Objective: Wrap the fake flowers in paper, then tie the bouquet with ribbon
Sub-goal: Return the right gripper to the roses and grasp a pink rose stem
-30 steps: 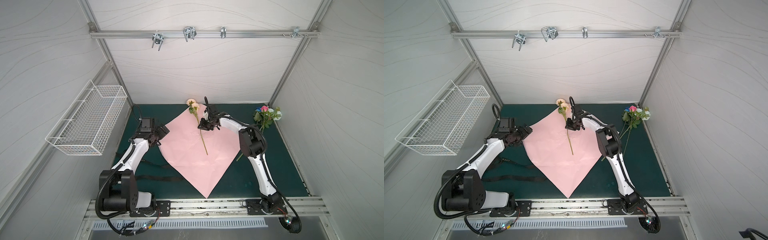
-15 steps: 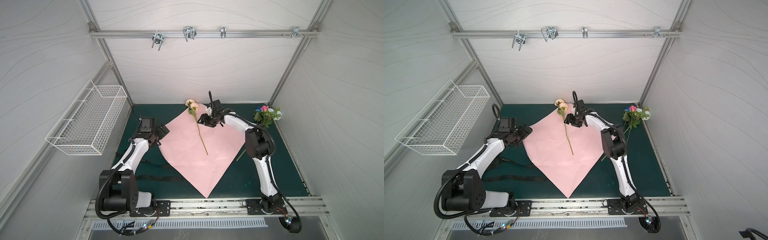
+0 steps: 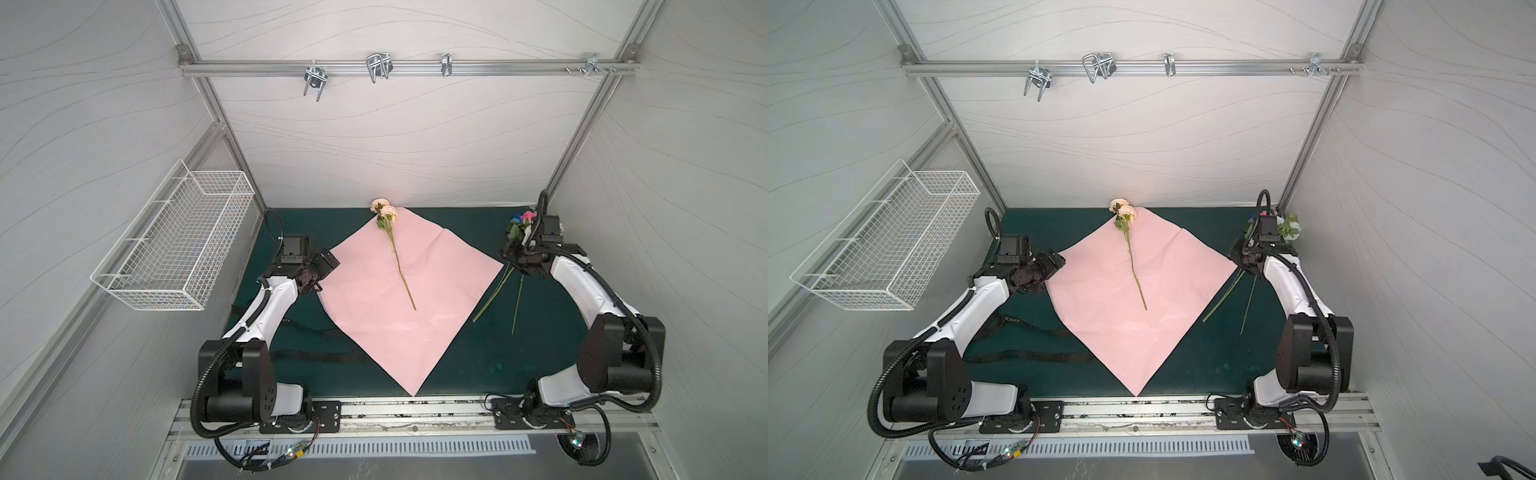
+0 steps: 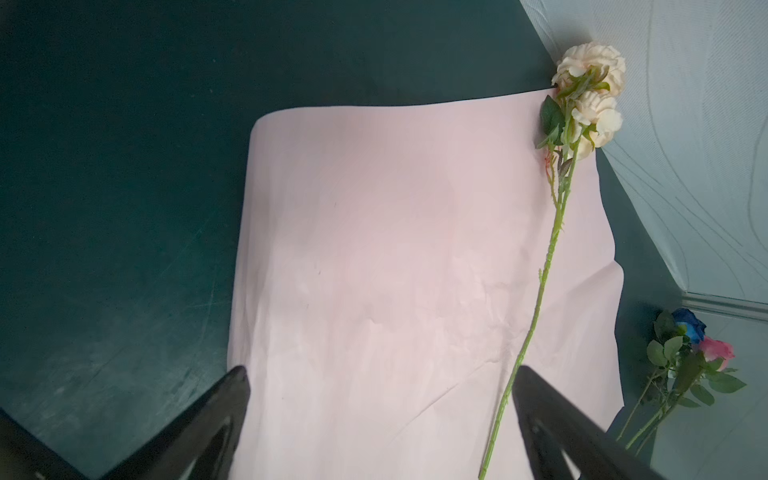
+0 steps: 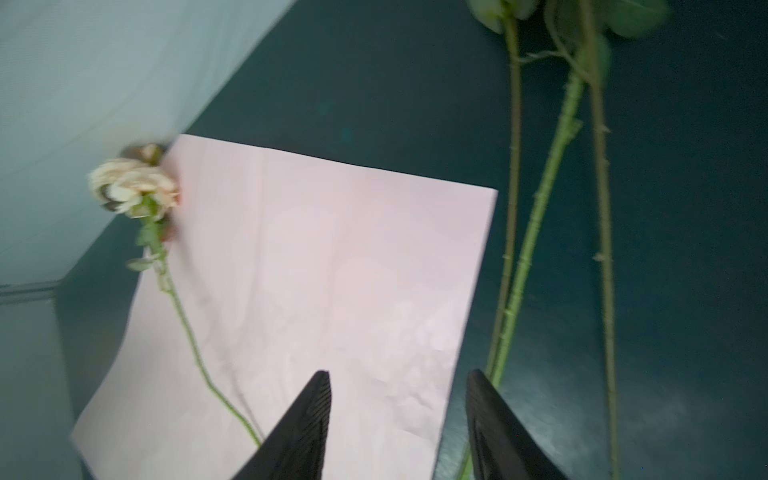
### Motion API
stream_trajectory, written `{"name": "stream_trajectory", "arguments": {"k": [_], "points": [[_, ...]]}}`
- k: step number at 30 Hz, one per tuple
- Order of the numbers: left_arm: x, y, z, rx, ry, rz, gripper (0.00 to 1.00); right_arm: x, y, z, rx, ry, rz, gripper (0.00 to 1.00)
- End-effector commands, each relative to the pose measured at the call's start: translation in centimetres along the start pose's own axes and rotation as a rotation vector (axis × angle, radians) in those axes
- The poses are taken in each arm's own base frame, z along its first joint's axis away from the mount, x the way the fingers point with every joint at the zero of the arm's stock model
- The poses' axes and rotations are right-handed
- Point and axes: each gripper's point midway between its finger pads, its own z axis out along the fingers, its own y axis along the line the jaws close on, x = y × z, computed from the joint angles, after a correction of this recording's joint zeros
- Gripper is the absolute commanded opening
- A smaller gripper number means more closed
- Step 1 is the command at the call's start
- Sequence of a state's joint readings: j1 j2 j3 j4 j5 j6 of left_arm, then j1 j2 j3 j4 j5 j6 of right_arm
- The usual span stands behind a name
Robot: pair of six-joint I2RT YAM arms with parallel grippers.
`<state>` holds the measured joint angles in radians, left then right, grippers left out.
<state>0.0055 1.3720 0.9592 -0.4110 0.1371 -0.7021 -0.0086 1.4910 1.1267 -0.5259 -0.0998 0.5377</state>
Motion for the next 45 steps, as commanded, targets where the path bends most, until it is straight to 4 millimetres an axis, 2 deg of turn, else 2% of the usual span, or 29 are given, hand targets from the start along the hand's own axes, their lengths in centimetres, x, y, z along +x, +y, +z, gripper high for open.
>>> {"name": "stream_trajectory", "arguments": {"k": [1,6,11,14,25,27,29,30,31,34,38,40,42,45], "points": [[-1.2,-2.0,-0.4,0.055,-0.023,0.020,0.99,1.4,-3.5,1.0,0.093,0.045,0.018,0.50],[-1.2,-2.2,-0.2,0.065,-0.016,0.017,0.99,1.4,-5.8,3.2,0.186,0.085,0.015,0.46],[-1.0,-2.1,0.1,0.064,-0.006,0.016,0.99,0.1,-9.0,3.0,0.271,0.060,0.044,0.44],[-0.9,-2.1,0.4,0.065,0.002,0.013,0.99,0.1,-10.7,3.7,0.258,0.080,0.076,0.44],[-0.9,-2.2,0.9,0.068,0.011,0.007,0.99,0.4,-11.8,9.9,0.221,0.190,0.059,0.40],[-0.9,-2.1,1.0,0.064,0.013,0.006,0.99,0.5,-12.1,10.7,0.228,0.210,0.068,0.31],[-0.9,-2.2,0.9,0.065,0.012,0.007,0.99,0.7,-12.3,10.7,0.242,0.218,0.077,0.07],[-0.9,-2.2,0.9,0.064,0.012,0.007,0.99,0.6,-12.4,10.4,0.251,0.211,0.082,0.01],[-0.9,-2.2,0.8,0.066,0.011,0.009,0.99,0.4,-12.4,10.0,0.259,0.199,0.080,0.00],[-1.0,-2.3,0.6,0.067,0.007,0.012,0.99,-1.3,-11.6,7.4,0.268,0.141,0.050,0.00],[-0.9,-2.2,0.7,0.068,0.008,0.013,0.99,-4.5,-8.6,2.2,0.251,0.039,-0.032,0.00],[-0.8,-2.2,0.7,0.070,0.012,0.010,0.99,-5.6,-6.4,-0.2,0.239,-0.016,-0.080,0.00],[-0.8,-2.3,0.7,0.073,0.012,0.007,0.99,-6.1,-3.3,-2.2,0.205,-0.067,-0.143,0.00],[-0.8,-2.2,0.6,0.073,0.010,0.006,0.99,-5.3,2.2,-3.7,0.112,-0.091,-0.238,0.00]]}}
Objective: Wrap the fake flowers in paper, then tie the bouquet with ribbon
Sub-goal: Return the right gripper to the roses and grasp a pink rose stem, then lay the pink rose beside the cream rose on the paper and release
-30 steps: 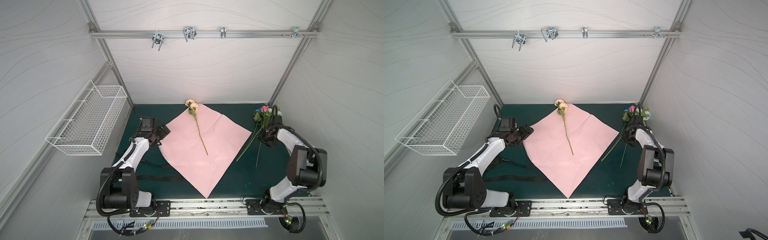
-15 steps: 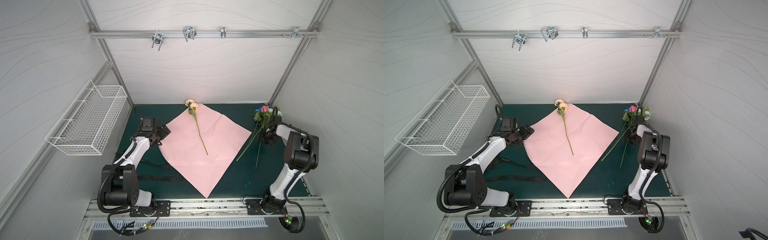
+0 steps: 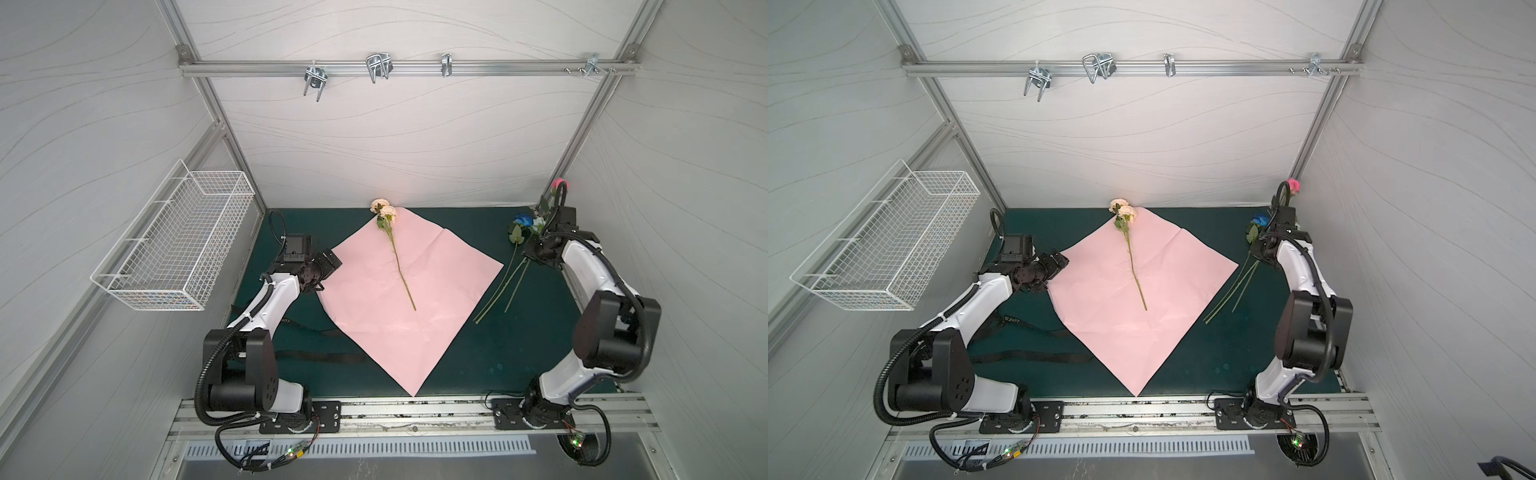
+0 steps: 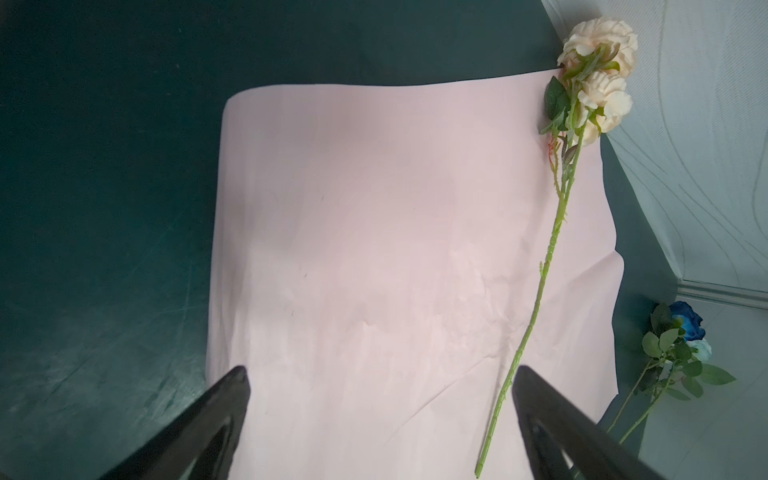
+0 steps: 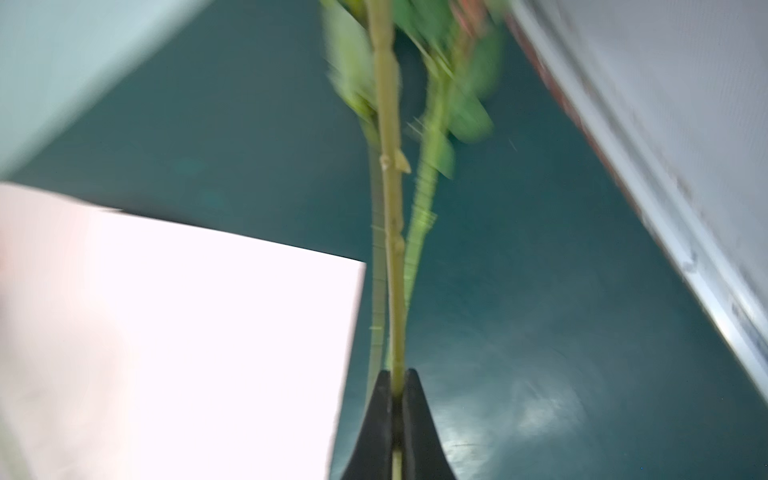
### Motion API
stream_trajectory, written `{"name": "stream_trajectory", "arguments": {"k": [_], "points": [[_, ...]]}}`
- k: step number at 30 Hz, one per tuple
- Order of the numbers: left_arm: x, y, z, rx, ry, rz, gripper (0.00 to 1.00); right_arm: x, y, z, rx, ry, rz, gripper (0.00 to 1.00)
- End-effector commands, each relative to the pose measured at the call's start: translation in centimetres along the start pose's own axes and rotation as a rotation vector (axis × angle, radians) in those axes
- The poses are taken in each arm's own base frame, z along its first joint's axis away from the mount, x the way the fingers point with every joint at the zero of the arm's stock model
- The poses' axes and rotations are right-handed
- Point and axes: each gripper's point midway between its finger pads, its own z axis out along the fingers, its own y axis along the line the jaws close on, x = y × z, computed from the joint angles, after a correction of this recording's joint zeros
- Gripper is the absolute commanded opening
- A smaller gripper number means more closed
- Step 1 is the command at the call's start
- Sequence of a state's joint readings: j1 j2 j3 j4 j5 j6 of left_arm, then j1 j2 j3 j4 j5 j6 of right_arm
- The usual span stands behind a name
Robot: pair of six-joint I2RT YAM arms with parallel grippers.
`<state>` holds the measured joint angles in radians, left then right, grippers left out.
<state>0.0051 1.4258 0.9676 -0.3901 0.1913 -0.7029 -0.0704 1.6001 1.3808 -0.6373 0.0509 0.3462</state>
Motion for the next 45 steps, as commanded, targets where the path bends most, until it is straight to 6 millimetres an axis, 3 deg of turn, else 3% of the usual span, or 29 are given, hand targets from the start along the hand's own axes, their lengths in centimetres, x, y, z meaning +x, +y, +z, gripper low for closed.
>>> {"name": "stream_trajectory", "arguments": {"k": [1,5,10,14,17,24,29,35,45], "points": [[-1.4,-1.9,-0.8,0.052,-0.046,0.014,0.99,1.3,5.5,-2.9,-0.084,0.012,-0.116,0.00],[-1.4,-1.9,-1.0,0.055,-0.055,0.013,0.99,3.4,14.0,-3.2,-0.247,0.054,-0.208,0.00],[-1.3,-2.1,-0.8,0.065,-0.044,0.013,0.99,7.3,24.0,-1.2,-0.433,0.174,-0.340,0.00],[-1.3,-2.2,-1.0,0.067,-0.046,0.015,0.99,9.6,29.6,1.3,-0.521,0.238,-0.434,0.00],[-1.3,-2.2,-1.1,0.069,-0.052,0.018,0.99,10.4,32.4,3.3,-0.566,0.272,-0.450,0.00],[-1.2,-2.3,-1.0,0.073,-0.046,0.017,0.99,12.2,35.3,8.0,-0.621,0.336,-0.432,0.00],[-1.1,-2.0,-0.6,0.060,-0.041,0.017,0.99,13.5,36.0,10.2,-0.636,0.369,-0.417,0.00],[-1.0,-2.0,-0.4,0.060,-0.032,0.017,0.99,15.7,34.4,12.4,-0.581,0.428,-0.408,0.00],[-0.8,-1.9,-0.5,0.060,-0.032,0.015,0.99,17.9,32.2,13.1,-0.538,0.486,-0.392,0.03]]}}
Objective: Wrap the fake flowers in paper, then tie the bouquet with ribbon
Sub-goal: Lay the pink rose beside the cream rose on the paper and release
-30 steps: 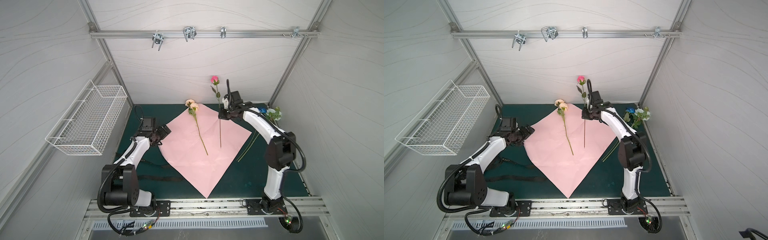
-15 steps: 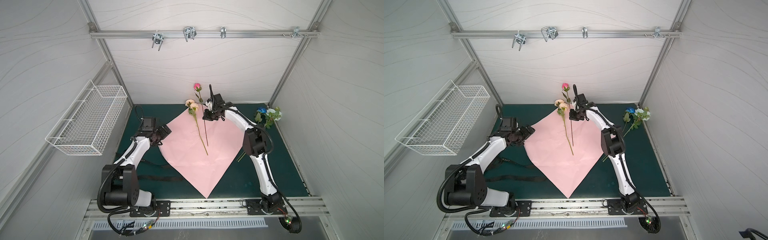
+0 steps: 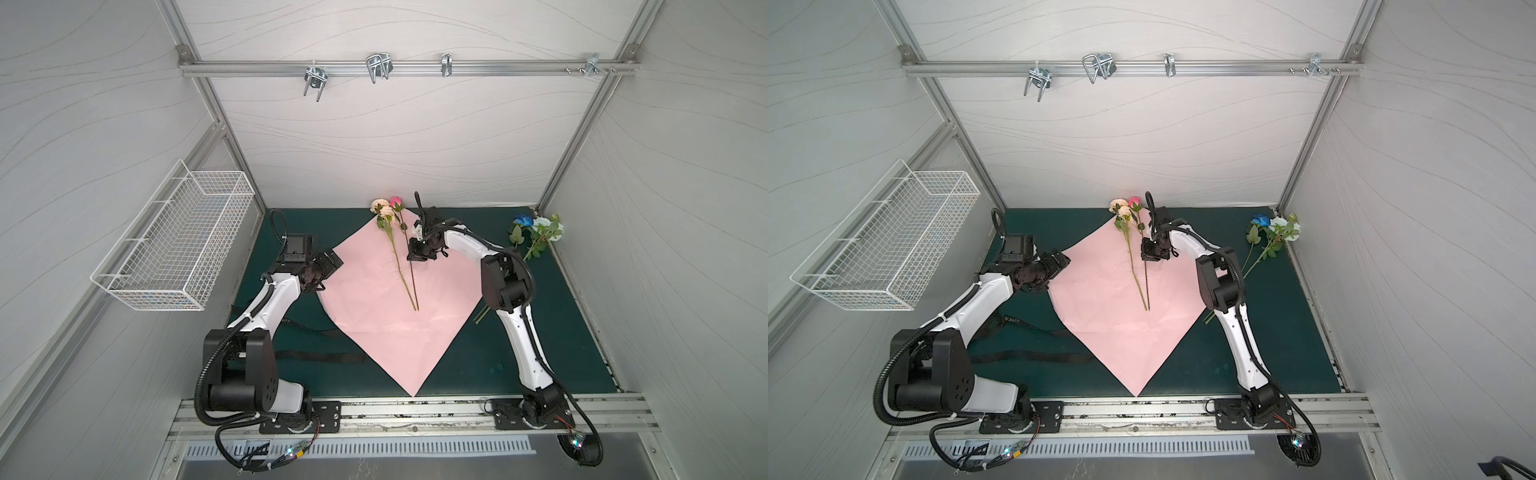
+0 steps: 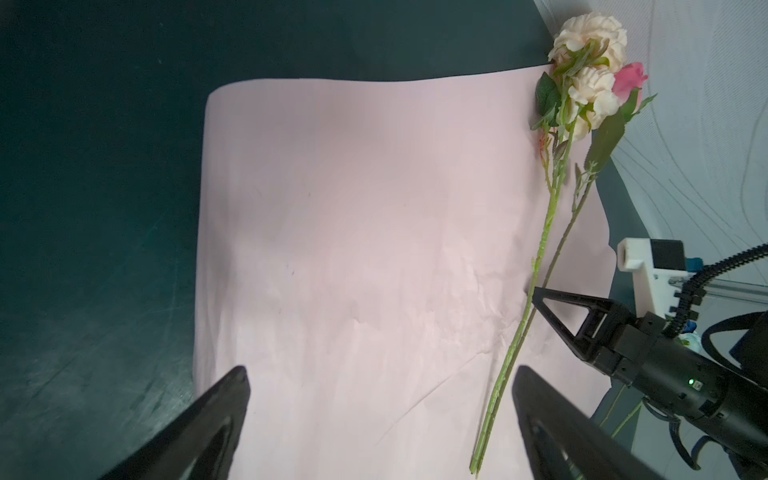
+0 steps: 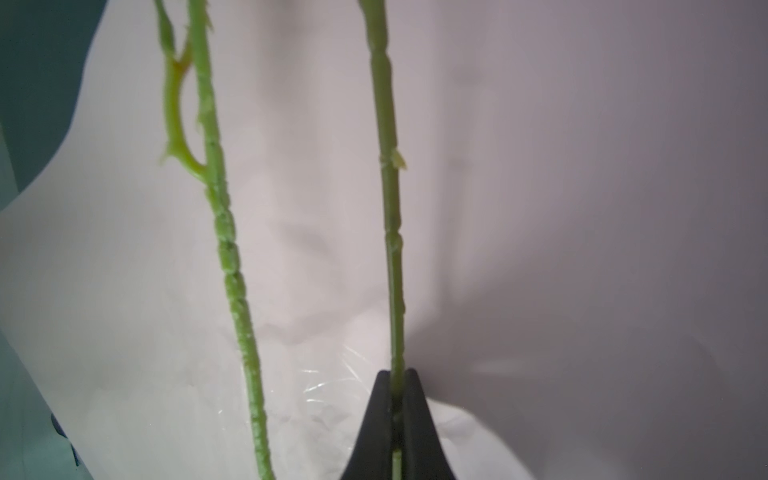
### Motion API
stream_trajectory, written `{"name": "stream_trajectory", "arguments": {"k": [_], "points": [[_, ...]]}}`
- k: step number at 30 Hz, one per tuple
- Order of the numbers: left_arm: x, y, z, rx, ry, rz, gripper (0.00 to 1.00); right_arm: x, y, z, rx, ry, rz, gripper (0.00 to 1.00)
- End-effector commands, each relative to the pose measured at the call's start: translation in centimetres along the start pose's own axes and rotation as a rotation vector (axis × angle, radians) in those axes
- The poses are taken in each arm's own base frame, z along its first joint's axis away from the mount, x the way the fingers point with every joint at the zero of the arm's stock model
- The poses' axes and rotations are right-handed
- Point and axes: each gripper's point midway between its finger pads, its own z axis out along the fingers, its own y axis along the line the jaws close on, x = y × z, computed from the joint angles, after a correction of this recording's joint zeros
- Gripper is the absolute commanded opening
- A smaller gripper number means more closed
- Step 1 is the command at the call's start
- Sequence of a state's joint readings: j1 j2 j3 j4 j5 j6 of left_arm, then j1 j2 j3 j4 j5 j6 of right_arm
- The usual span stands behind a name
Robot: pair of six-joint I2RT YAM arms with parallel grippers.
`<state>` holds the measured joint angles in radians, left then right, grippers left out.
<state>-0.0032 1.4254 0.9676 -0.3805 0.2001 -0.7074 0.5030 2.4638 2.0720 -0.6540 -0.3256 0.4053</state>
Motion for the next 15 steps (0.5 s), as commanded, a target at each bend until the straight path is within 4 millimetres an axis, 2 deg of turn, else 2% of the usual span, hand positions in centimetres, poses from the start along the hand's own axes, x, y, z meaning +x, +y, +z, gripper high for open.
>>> {"name": "stream_trajectory", "arguments": {"k": [1,4,5,8,12,15], "points": [[-1.0,-1.4,-0.5,0.044,-0.034,0.010,0.99,-0.6,1.3,-1.3,-0.021,-0.024,-0.013,0.06],[-1.0,-1.4,-0.4,0.043,-0.035,0.009,0.99,-0.3,1.3,-1.2,-0.030,-0.015,-0.014,0.20],[-1.0,-1.5,-0.4,0.044,-0.034,0.010,0.99,-0.4,1.6,-1.4,-0.040,-0.015,-0.014,0.28],[-1.0,-1.4,-0.4,0.044,-0.033,0.010,0.99,-0.7,2.5,-2.5,-0.058,-0.028,-0.021,0.44],[-1.0,-1.5,-0.5,0.046,-0.033,0.010,0.99,-1.7,3.6,-5.6,-0.058,-0.077,-0.042,0.49],[-1.0,-1.6,-0.6,0.049,-0.035,0.011,0.99,-2.2,3.7,-9.2,-0.039,-0.122,-0.044,0.50]]}}
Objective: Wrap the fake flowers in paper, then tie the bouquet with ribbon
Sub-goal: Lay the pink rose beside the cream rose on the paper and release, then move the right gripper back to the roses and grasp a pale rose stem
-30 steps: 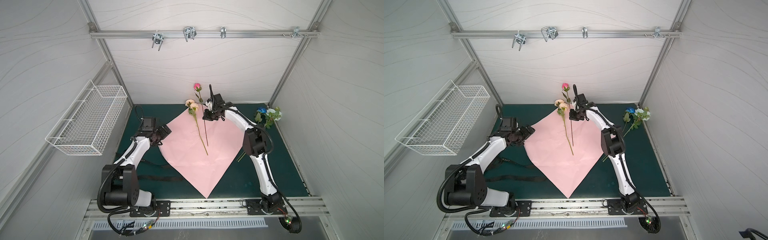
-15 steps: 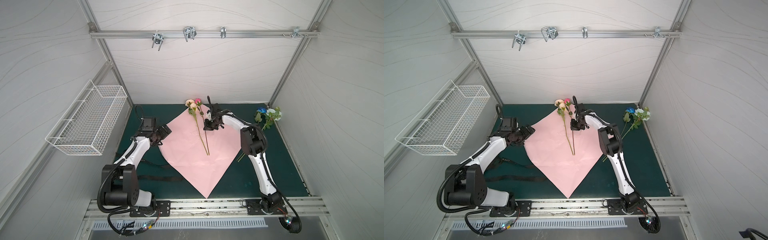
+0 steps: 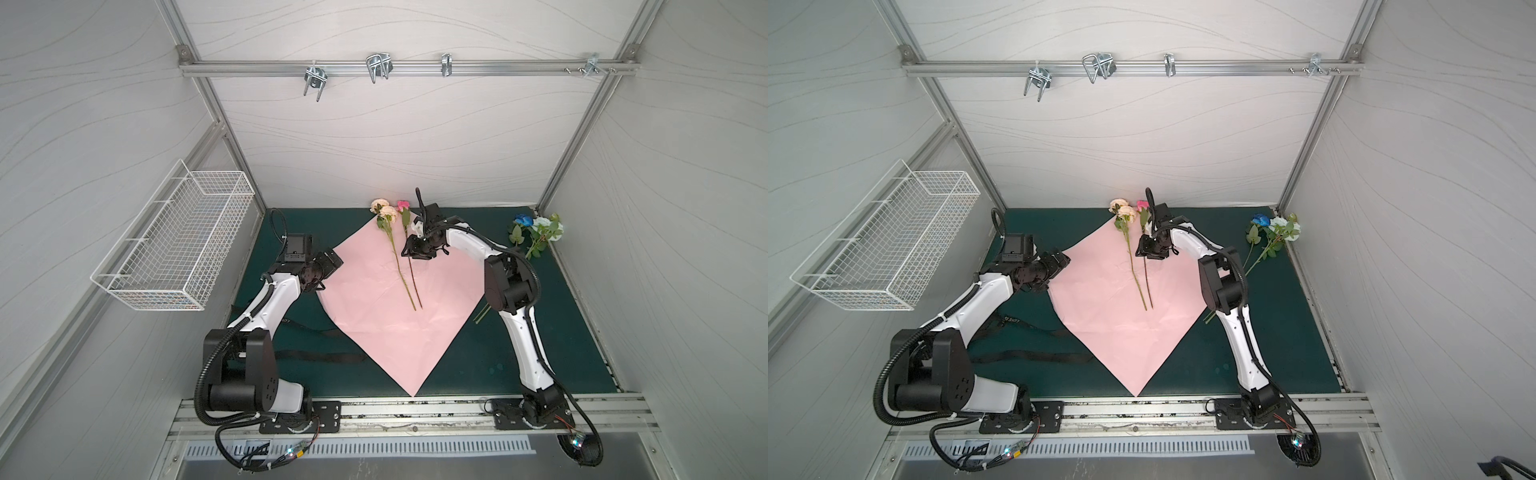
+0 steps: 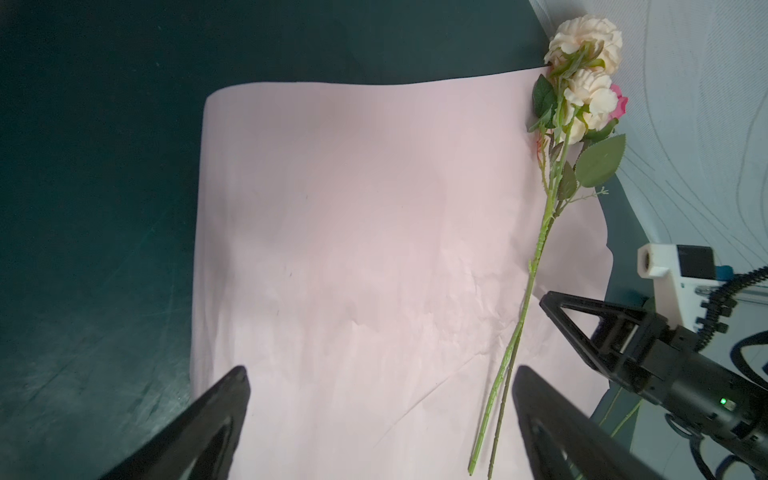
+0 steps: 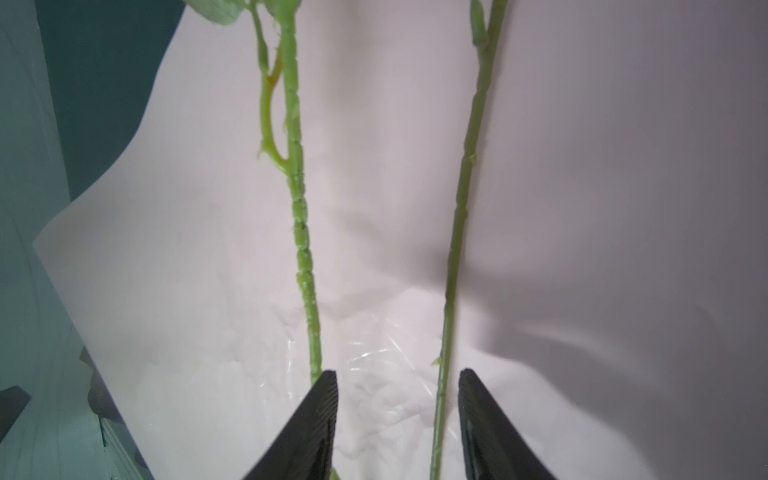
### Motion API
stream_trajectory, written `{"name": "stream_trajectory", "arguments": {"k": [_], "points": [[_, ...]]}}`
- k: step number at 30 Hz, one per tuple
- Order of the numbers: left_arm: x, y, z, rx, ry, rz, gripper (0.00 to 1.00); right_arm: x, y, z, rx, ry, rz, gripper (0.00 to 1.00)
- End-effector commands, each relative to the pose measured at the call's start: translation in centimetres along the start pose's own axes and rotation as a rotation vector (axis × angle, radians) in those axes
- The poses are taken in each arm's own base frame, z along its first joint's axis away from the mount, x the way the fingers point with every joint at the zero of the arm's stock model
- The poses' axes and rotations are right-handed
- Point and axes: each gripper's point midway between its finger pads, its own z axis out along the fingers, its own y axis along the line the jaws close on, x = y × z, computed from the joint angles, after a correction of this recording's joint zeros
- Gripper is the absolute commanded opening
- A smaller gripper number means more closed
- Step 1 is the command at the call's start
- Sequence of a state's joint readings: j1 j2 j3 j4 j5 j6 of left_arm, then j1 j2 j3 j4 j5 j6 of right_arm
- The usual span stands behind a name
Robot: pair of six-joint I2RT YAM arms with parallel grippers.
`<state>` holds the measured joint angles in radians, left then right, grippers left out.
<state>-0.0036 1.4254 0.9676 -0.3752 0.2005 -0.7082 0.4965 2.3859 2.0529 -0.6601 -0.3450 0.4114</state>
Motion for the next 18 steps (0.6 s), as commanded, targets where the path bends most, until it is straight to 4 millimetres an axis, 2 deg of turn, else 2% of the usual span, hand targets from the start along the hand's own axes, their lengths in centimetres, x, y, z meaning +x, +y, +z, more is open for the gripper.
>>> {"name": "stream_trajectory", "arguments": {"k": [1,4,6,9,11,14,18], "points": [[-1.0,-1.5,-0.7,0.045,-0.032,0.010,0.99,-1.7,1.9,-7.3,0.010,-0.097,-0.028,0.50],[-1.0,-1.5,-0.8,0.046,-0.037,0.012,0.99,-1.2,-0.2,-11.8,0.074,-0.149,0.013,0.49],[-1.0,-1.5,-0.9,0.046,-0.040,0.013,0.99,-0.3,-2.9,-15.0,0.143,-0.192,0.069,0.47],[-0.9,-1.5,-0.9,0.045,-0.040,0.016,0.99,1.9,-8.3,-19.7,0.269,-0.260,0.179,0.46],[-0.9,-1.5,-0.8,0.047,-0.039,0.017,0.99,4.1,-12.4,-22.4,0.346,-0.293,0.273,0.47],[-0.9,-1.6,-0.8,0.051,-0.037,0.016,0.99,7.5,-17.8,-24.4,0.412,-0.314,0.402,0.47],[-0.9,-1.7,-0.7,0.052,-0.035,0.017,0.99,10.4,-22.5,-24.7,0.398,-0.327,0.533,0.45]]}}
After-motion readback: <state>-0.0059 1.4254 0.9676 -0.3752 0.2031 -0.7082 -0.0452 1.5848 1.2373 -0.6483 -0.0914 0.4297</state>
